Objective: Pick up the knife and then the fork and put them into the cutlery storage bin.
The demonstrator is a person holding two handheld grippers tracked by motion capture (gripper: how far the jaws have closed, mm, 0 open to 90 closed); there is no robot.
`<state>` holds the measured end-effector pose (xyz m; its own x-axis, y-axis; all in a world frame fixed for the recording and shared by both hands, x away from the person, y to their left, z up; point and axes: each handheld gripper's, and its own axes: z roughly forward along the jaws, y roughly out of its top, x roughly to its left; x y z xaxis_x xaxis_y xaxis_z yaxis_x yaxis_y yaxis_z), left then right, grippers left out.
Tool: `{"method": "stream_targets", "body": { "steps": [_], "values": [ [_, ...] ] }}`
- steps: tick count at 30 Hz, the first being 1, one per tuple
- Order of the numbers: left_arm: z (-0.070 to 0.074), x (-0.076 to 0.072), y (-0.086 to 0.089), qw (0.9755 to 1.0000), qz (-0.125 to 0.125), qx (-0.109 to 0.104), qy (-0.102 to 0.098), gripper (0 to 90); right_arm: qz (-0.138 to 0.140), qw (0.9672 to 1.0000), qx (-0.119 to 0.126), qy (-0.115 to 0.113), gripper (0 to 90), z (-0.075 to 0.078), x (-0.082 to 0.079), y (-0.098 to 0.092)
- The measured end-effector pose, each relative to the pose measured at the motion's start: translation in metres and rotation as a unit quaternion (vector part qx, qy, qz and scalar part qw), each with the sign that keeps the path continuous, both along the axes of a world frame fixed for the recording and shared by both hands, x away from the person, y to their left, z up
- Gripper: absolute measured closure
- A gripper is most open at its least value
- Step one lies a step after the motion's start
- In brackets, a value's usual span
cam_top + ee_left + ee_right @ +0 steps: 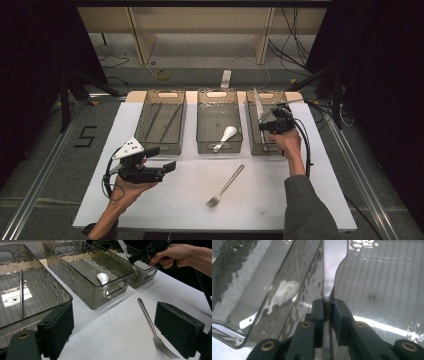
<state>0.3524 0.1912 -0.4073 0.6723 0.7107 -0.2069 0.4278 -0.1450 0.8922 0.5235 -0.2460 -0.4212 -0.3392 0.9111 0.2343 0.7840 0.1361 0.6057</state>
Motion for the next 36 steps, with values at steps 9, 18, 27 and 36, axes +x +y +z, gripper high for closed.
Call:
{"method": "stream_targets", "body": {
  "steps": [9, 18, 27, 36],
  "values": [
    [0.0, 0.0, 0.0, 1.0, 0.001, 0.001, 0.0, 15.1, 0.041, 0.9988, -0.01, -0.023, 56.6, 0.019, -0.005, 0.01],
    [0.0, 0.0, 0.0, 1.0, 0.002, 0.001, -0.001, 15.1, 0.108, 0.992, 0.001, -0.066, 40.7, 0.035, -0.036, 0.029],
    [0.0, 0.0, 0.0, 1.0, 0.002, 0.002, -0.002, 15.1, 0.144, 0.9827, 0.028, -0.113, 32.4, 0.046, -0.076, 0.045],
    [0.001, -0.001, -0.001, 1.0, 0.001, 0.0, -0.005, 15.1, 0.176, 0.9765, 0.031, -0.12, 29.9, 0.036, -0.099, 0.067]
  ]
}}
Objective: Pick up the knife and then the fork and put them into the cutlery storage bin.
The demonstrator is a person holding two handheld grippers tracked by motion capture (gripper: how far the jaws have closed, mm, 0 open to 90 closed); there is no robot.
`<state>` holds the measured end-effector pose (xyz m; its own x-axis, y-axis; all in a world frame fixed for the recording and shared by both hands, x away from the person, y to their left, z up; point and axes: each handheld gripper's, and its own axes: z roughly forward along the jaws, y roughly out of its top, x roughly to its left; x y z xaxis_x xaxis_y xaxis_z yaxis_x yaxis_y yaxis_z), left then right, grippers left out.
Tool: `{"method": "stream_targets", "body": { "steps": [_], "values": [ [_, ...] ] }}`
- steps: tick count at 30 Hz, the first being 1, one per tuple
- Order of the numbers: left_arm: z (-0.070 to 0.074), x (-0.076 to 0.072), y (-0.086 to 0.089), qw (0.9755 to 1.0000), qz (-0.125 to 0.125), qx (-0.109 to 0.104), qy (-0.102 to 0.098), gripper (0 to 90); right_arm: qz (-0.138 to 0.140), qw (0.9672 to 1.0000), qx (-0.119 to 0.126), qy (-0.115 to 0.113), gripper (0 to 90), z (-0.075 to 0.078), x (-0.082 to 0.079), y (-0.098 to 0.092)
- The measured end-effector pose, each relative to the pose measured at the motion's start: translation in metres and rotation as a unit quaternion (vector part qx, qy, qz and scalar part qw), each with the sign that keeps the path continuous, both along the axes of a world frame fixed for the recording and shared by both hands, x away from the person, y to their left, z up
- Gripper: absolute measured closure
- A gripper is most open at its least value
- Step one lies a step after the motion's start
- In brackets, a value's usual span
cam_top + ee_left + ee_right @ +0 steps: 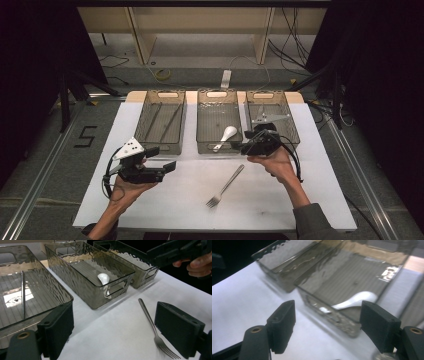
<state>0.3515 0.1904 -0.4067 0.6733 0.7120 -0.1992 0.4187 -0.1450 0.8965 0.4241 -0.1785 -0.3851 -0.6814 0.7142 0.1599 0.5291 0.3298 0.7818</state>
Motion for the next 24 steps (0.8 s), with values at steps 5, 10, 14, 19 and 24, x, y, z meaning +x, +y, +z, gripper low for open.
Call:
{"method": "stream_targets", "body": {
  "steps": [5, 10, 14, 19, 24],
  "values": [
    [0.0, 0.0, 0.0, 1.0, 0.0, 0.0, -0.001, 15.1, 0.009, 0.9999, -0.004, -0.002, 31.0, -0.005, -0.005, 0.01],
    [0.0, 0.0, 0.0, 1.0, 0.0, 0.001, -0.002, 15.1, 0.015, 0.9998, -0.01, 0.0, 33.6, -0.012, -0.005, 0.015],
    [0.0, 0.0, 0.0, 1.0, 0.001, 0.001, -0.002, 15.1, 0.019, 0.9996, -0.019, 0.003, 34.4, -0.017, -0.005, 0.019],
    [0.0, -0.001, 0.0, 1.0, 0.001, 0.001, -0.003, 15.1, 0.022, 0.9996, -0.018, 0.003, 40.7, -0.024, -0.005, 0.021],
    [0.0, -0.001, 0.0, 1.0, 0.001, 0.001, -0.003, 15.1, 0.022, 0.9994, -0.027, 0.007, 50.9, -0.033, -0.003, 0.021]
  ]
}}
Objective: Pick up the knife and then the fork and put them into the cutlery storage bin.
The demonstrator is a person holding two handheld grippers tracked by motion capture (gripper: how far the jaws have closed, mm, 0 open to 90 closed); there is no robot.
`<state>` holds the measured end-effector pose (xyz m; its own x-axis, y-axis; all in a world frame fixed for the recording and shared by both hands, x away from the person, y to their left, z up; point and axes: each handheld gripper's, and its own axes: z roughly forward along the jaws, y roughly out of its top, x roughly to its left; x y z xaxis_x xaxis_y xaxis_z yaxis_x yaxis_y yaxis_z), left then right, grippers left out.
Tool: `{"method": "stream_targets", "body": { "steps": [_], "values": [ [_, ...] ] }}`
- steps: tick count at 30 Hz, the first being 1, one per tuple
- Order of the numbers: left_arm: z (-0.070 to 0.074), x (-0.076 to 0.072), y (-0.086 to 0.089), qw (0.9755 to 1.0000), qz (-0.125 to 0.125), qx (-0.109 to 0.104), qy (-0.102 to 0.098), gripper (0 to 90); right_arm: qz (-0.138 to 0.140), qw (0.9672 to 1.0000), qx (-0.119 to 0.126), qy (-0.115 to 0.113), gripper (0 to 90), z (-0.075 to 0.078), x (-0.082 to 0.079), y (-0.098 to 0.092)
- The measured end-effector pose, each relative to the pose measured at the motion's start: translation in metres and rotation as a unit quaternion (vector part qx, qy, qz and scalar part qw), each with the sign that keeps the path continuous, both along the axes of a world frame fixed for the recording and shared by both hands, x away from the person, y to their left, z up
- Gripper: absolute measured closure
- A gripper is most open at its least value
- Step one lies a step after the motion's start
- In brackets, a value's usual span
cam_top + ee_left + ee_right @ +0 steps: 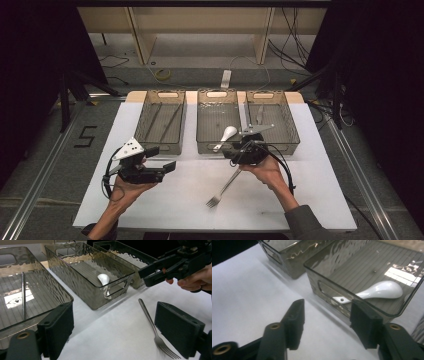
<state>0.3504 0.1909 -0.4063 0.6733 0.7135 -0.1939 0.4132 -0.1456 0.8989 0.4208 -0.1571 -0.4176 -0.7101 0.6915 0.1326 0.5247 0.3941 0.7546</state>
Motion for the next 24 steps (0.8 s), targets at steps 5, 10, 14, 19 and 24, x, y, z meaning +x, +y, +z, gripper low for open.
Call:
{"method": "stream_targets", "body": {
  "steps": [5, 10, 14, 19, 24],
  "values": [
    [0.0, 0.0, 0.0, 1.0, 0.0, 0.0, 0.0, 15.1, 0.004, 0.9997, -0.02, 0.012, 61.3, -0.008, 0.003, 0.001],
    [0.0, 0.0, 0.0, 1.0, -0.001, 0.003, -0.001, 15.1, 0.007, 0.9991, -0.034, 0.022, 71.8, -0.018, 0.005, 0.0],
    [0.0, 0.0, 0.0, 1.0, -0.001, 0.003, -0.001, 15.1, 0.006, 0.9985, -0.047, 0.027, 79.5, -0.025, 0.007, -0.001],
    [0.0, 0.0, 0.0, 1.0, -0.001, 0.003, -0.001, 15.1, 0.006, 0.9964, -0.076, 0.038, 87.6, -0.035, 0.01, 0.0],
    [0.0, 0.0, 0.0, 1.0, -0.001, 0.001, -0.002, 15.1, 0.002, 0.9937, -0.098, 0.054, 90.0, -0.045, 0.013, 0.0]
  ]
}}
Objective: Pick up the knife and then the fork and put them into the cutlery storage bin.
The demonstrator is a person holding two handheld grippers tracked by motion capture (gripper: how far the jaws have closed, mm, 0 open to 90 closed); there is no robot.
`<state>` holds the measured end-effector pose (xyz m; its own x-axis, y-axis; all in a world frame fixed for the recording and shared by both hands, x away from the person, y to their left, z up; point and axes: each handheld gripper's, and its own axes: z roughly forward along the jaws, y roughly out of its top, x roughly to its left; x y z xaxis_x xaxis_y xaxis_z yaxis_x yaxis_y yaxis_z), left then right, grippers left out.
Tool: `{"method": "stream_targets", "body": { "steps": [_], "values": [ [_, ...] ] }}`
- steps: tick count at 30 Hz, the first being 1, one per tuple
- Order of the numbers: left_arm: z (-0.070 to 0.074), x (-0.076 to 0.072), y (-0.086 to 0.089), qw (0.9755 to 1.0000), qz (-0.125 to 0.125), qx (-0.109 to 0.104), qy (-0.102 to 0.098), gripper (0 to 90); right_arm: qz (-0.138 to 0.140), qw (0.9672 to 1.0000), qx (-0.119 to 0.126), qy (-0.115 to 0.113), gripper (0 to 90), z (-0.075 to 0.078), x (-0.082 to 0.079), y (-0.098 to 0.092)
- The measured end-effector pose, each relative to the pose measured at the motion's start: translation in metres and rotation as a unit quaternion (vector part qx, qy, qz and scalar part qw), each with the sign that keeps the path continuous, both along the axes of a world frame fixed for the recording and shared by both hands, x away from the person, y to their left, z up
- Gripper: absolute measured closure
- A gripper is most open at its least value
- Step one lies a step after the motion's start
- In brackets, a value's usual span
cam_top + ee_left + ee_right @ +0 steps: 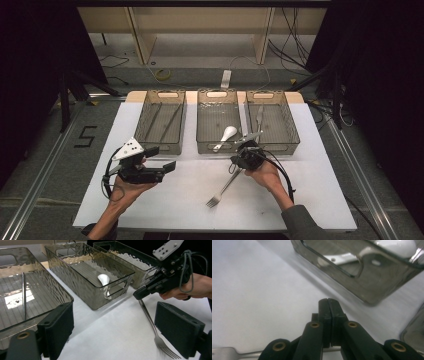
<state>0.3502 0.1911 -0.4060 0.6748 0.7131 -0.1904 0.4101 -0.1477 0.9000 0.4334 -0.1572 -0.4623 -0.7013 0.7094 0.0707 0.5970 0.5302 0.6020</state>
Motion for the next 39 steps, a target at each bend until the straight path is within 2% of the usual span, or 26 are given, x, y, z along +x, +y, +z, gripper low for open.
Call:
{"method": "stream_targets", "body": {
  "steps": [3, 10, 25, 31, 39],
  "values": [
    [0.0, 0.0, 0.0, 1.0, 0.0, 0.0, 0.0, 15.1, -0.005, 0.9999, -0.006, 0.012, 90.0, -0.005, 0.002, -0.002],
    [0.0, 0.0, 0.0, 1.0, 0.001, -0.001, -0.001, 15.1, -0.009, 0.9995, -0.019, 0.024, 90.0, -0.013, 0.006, -0.006],
    [0.0, 0.0, 0.001, 1.0, 0.0, -0.004, 0.0, 15.1, -0.002, 0.9981, -0.043, 0.043, 90.0, -0.008, 0.0, -0.011],
    [0.0, 0.0, 0.001, 1.0, 0.001, -0.003, 0.0, 15.1, 0.008, 0.9966, -0.06, 0.055, 90.0, -0.006, -0.011, -0.015],
    [0.0, 0.0, 0.0, 1.0, 0.001, -0.002, 0.0, 15.1, 0.025, 0.9948, -0.069, 0.071, 90.0, -0.004, -0.036, -0.024]
  ]
}}
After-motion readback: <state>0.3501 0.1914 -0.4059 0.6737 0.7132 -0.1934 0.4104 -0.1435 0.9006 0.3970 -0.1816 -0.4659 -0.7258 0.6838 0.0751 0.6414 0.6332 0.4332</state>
